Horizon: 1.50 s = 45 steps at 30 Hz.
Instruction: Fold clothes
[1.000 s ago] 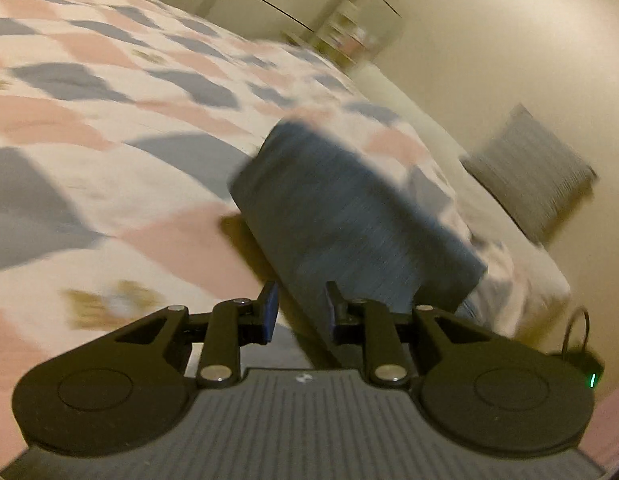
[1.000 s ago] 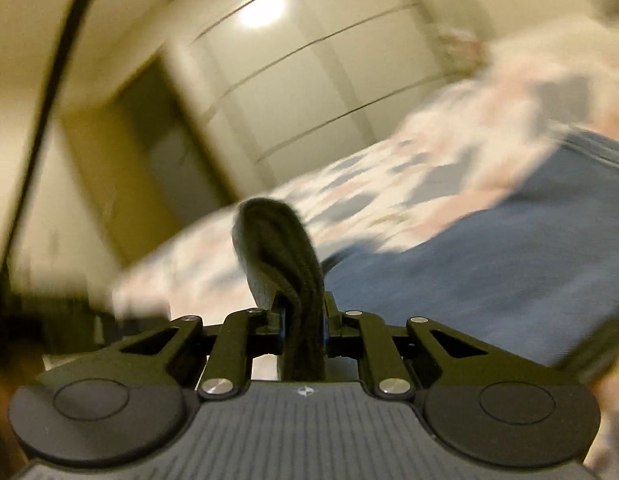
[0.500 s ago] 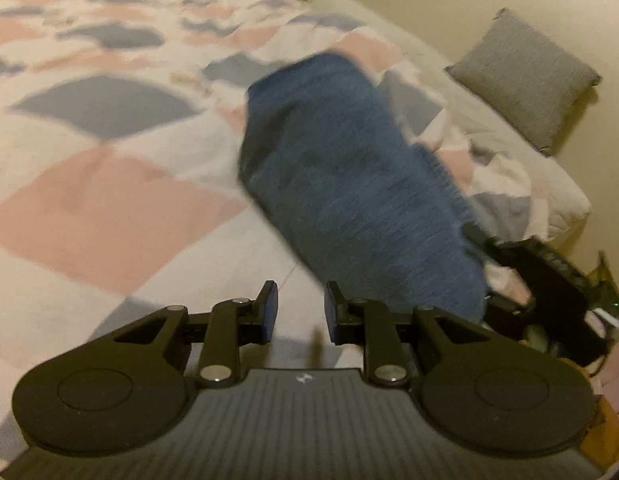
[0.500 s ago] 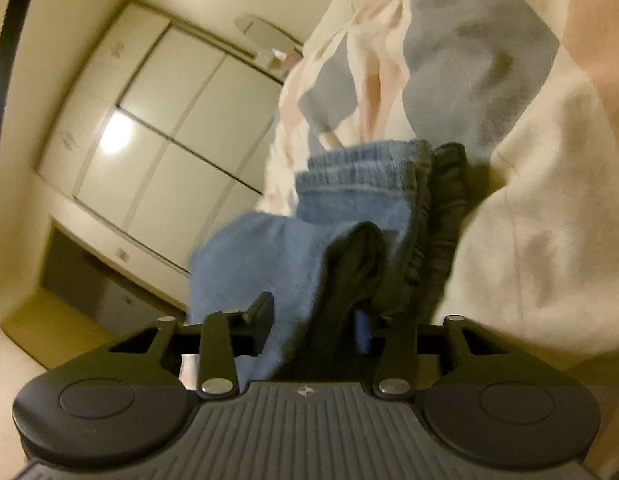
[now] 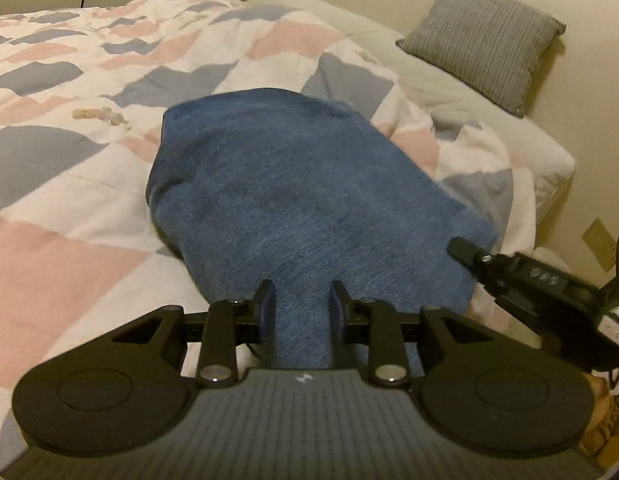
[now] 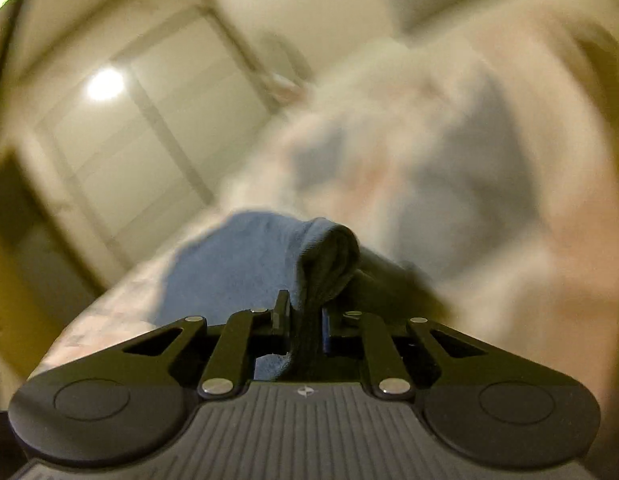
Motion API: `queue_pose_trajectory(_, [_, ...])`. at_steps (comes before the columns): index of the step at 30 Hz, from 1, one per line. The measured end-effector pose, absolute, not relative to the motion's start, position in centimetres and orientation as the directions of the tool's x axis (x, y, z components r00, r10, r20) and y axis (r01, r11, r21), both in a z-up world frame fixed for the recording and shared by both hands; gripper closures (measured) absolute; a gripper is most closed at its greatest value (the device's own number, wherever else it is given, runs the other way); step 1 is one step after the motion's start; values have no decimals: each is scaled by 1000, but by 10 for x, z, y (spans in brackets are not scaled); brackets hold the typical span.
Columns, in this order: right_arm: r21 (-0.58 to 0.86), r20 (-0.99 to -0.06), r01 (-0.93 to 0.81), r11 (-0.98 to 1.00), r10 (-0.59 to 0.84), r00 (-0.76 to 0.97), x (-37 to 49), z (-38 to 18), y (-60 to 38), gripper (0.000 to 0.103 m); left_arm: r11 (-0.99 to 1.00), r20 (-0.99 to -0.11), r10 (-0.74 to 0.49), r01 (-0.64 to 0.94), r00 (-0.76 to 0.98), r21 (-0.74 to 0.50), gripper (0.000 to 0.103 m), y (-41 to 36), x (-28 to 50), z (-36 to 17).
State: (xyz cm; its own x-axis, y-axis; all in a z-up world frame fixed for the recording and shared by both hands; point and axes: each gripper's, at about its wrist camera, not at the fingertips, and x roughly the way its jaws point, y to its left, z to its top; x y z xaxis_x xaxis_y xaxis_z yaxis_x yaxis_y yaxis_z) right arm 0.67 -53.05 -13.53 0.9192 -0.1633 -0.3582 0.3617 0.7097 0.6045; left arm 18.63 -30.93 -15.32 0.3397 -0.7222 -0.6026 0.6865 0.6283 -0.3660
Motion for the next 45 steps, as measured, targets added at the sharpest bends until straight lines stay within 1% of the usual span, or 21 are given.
queue_pose_trajectory(2, [613, -299, 325, 720, -169, 939, -1, -127, -525, 90, 622, -598, -724, 700, 344, -350, 78, -310, 185, -152])
queue_pose_trajectory(6, [540, -365, 389, 746, -208, 907, 3, -134, -522, 93, 620, -615, -716, 707, 332, -340, 78, -315, 189, -155])
queue_pose_trajectory(9, [593, -405, 434, 679, -215, 889, 1, -154, -532, 93, 622, -623, -705, 718, 339, -313, 79, -315, 185, -155])
queue_pose_trajectory(12, [580, -405, 435, 689, -219, 888, -2, -143, -528, 85, 639, -636, -685, 712, 354, -292, 79, -311, 183, -155])
queue_pose_trajectory(13, [566, -407, 443, 696, -232, 884, 0, -138, -528, 79, 642, -638, -682, 710, 357, -289, 79, -310, 183, -154])
queue_pose_trajectory(14, [546, -402, 453, 704, -254, 880, 2, -132, -527, 63, 646, -640, -678, 708, 361, -284, 79, -309, 182, -153])
queue_pose_trajectory(15, [520, -389, 475, 709, -299, 871, -1, -124, -523, 57, 650, -642, -673, 708, 368, -276, 79, -308, 182, -151])
queue_pose_trajectory(16, [492, -372, 501, 711, -349, 860, -8, -117, -519, 55, 654, -644, -668, 707, 372, -269, 79, -308, 182, -150])
queue_pose_trajectory(19, [415, -305, 546, 727, -455, 837, -14, -99, -511, 55, 663, -655, -655, 702, 377, -260, 79, -308, 183, -149])
queue_pose_trajectory(21, [372, -285, 496, 784, -412, 865, -7, -93, -505, 60, 669, -663, -647, 698, 377, -256, 79, -310, 183, -151])
queue_pose_trajectory(23, [326, -288, 447, 833, -362, 886, 7, -93, -503, 79, 674, -669, -641, 693, 376, -256, 79, -312, 183, -153])
queue_pose_trajectory(25, [280, -342, 454, 846, -354, 870, 24, -108, -508, 83, 673, -673, -638, 695, 374, -252, 78, -311, 184, -154])
queue_pose_trajectory(26, [258, -372, 460, 850, -352, 859, 35, -118, -513, 93, 674, -675, -635, 696, 375, -248, 78, -311, 185, -154])
queue_pose_trajectory(28, [213, -430, 469, 857, -349, 833, 58, -137, -523, 97, 674, -679, -632, 697, 373, -245, 73, -311, 188, -155])
queue_pose_trajectory(29, [207, -444, 464, 861, -340, 829, 58, -143, -524, 100, 674, -680, -632, 697, 372, -245, 71, -311, 189, -155])
queue_pose_trajectory(30, [212, -447, 459, 863, -333, 831, 59, -146, -527, 103, 674, -680, -631, 698, 374, -242, 71, -311, 190, -155])
queue_pose_trajectory(34, [269, -444, 436, 859, -292, 847, 49, -151, -536, 103, 678, -664, -615, 715, 425, -170, 76, -315, 194, -145])
queue_pose_trajectory(40, [308, -436, 427, 850, -273, 858, 40, -154, -535, 103, 656, -582, -659, 742, 476, -137, 76, -333, 227, -121])
queue_pose_trajectory(42, [304, -433, 427, 852, -276, 858, 39, -155, -534, 103, 656, -600, -642, 746, 476, -110, 76, -348, 244, -128])
queue_pose_trajectory(43, [304, -433, 425, 853, -274, 859, 38, -156, -534, 103, 660, -628, -621, 745, 469, -97, 72, -356, 254, -138])
queue_pose_trajectory(45, [306, -435, 421, 854, -268, 860, 39, -157, -535, 103, 666, -675, -581, 742, 455, -73, 71, -369, 270, -157])
